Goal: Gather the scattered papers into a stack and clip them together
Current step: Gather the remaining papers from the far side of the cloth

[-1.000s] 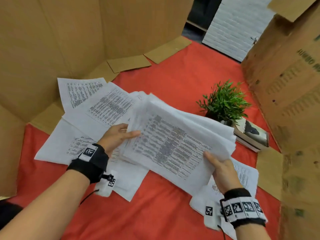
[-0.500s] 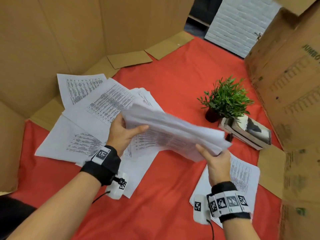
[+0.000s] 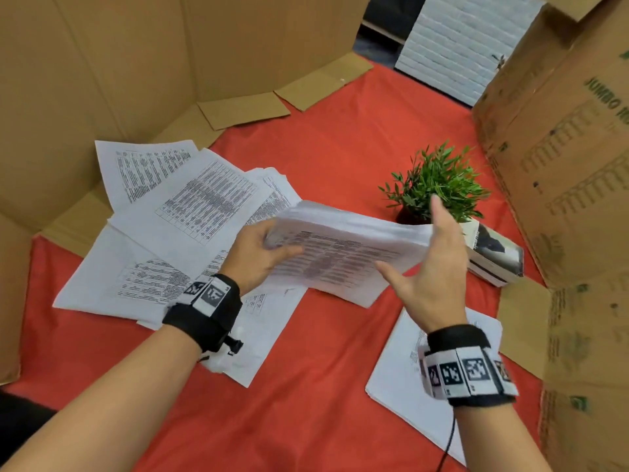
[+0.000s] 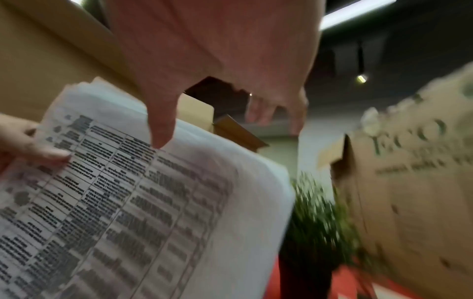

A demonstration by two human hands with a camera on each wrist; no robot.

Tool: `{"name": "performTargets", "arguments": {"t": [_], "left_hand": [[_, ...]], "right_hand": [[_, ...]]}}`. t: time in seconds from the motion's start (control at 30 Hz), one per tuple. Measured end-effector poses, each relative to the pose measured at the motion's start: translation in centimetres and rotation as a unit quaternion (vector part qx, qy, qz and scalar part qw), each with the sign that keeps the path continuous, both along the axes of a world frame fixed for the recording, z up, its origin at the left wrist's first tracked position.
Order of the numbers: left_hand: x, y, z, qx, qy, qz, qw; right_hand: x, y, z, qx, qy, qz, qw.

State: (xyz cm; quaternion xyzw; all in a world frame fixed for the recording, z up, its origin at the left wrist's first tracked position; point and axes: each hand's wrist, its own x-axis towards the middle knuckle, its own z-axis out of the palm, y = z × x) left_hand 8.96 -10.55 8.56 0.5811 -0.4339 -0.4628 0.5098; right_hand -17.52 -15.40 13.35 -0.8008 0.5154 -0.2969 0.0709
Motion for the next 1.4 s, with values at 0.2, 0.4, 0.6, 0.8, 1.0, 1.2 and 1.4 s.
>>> {"name": "performTargets", "arguments": {"t": [0.2, 0.4, 0.6, 0.8, 1.0, 1.2, 1.4], "left_hand": [[-1.7, -1.7, 5.0, -0.140, -0.161, -0.012, 0.977], [-4.1, -1.7, 3.8, -0.019, -0.083, 0.112, 0.990], [-13.9, 0.4, -2.0, 0.096, -0.028, -0.096, 0.990], [-21.2, 0.7, -6.1, 0.144, -0.061, -0.096, 0.983], [-26.0, 1.0, -10.5, 0.173, -0.235, -0.188, 0.938], [-26.6, 1.3, -11.4, 0.151, -0.290, -0.207, 0.922], [-20.0, 0.1, -9.4, 0.164, -0.258, -0.134, 0.943]], "right_hand": [[0.0, -0.1, 2.4, 0.033, 0.032, 0.125, 0.991], [-3.7, 3.1, 1.8, 0.175, -0.408, -0.028, 0.896], [-8.5, 6.2, -4.7, 0.311, -0.438, -0.211, 0.817], [-15.7, 7.7, -7.8, 0.212, -0.260, -0.392, 0.857], [-20.3, 8.5, -15.5, 0.363, -0.146, -0.421, 0.818], [-20.4, 8.5, -15.8, 0.348, -0.148, -0.428, 0.821], [-15.3, 7.4, -12.5, 0.277, -0.060, -0.424, 0.860]]}}
